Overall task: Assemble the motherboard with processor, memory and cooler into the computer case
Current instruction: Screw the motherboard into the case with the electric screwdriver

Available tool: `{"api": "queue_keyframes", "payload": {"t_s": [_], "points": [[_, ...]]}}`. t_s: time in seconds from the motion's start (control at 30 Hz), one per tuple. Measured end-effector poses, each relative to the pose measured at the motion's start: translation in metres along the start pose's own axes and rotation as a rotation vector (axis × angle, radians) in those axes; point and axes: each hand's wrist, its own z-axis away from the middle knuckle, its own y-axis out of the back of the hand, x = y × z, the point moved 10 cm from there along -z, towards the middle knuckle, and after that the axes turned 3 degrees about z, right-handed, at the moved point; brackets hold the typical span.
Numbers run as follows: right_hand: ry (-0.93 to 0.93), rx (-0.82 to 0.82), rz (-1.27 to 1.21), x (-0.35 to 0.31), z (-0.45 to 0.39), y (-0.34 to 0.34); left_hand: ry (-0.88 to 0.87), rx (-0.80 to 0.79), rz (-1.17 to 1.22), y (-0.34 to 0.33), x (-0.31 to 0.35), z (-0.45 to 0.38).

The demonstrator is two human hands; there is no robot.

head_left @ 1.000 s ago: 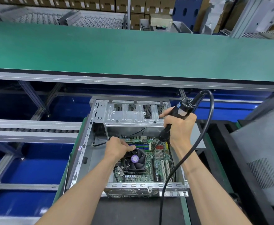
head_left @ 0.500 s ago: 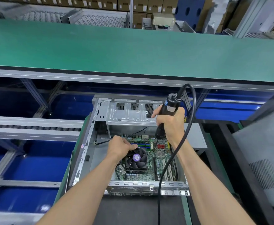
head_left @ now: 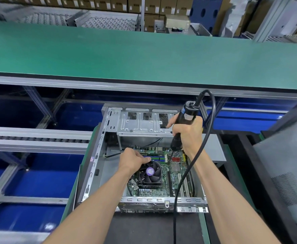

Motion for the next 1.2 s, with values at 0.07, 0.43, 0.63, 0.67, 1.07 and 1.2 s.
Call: {"api": "queue_keyframes", "payload": {"t_s": [0.07,0.43,0.63,0.67,1.07,1.2], "points": [[-0.009,0.007,0.000,0.002,0.001,0.002,0.001,-0.001,0.001,0.000,0.000,-0.001],[-0.009,0.016,0.001,0.002,0.005,0.003,-0.011,0.014,-0.008,0.000,0.003,0.002],[-0.024,-0.008,0.010,-0.002,0.010,0.003,-0.138,0.090,-0.054,0.008,0.022,0.009],[-0.035,0.029,-0.003,-0.003,0.012,0.012,-0.153,0.082,0.013,0.008,0.026,0.010],[-0.124,0.453,-0.791,-0.014,0.043,0.123,0.204,-0.391,1.460,-0.063,0.048,0.026],[-0.109,0.509,-0.839,-0.013,0.051,0.138,0.157,-0.425,1.516,-0.064,0.053,0.027]]}}
